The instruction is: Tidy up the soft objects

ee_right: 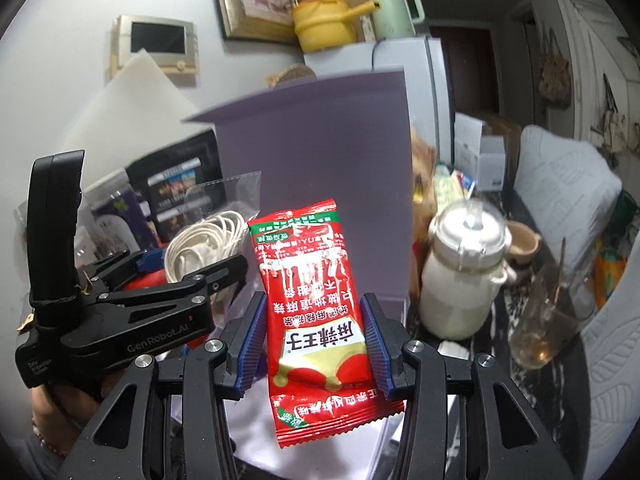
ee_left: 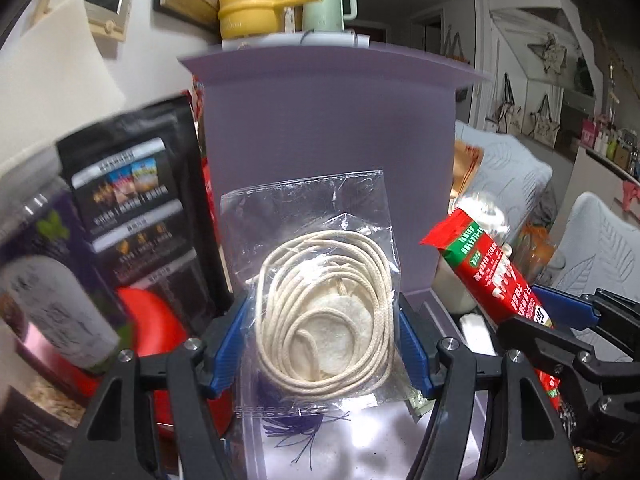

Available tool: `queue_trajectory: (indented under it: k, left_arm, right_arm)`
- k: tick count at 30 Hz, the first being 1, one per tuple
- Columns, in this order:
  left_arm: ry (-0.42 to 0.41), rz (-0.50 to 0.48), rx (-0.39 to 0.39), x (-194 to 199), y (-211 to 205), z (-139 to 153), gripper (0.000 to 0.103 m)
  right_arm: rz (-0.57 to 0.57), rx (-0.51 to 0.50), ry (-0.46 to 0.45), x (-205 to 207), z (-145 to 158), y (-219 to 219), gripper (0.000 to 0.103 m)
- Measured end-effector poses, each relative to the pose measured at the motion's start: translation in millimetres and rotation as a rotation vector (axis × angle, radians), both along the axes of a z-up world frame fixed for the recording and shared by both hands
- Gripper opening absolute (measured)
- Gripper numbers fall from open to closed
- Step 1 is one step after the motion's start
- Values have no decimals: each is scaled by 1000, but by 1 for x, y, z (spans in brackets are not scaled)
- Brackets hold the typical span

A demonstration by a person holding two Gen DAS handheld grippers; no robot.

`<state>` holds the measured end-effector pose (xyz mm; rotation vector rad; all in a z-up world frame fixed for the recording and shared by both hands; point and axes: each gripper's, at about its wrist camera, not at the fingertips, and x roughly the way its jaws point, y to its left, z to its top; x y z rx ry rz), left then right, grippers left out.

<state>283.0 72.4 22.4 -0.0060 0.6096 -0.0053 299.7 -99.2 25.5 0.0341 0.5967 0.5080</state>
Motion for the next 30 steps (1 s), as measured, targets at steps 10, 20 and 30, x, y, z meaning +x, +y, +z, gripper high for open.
queue_trajectory:
  k: [10, 20, 30]
  left_arm:
    - [92, 5, 13, 20, -6, -32, 67]
    - [212, 16, 15, 35, -9, -66, 67]
    - [319, 20, -10, 49, -4, -91, 67]
  right_arm:
    - [-9, -22, 89, 19, -32, 3, 46]
    - [-16, -54, 164, 32, -54, 5, 46]
    - [-25, -97, 241, 46, -82, 13, 46]
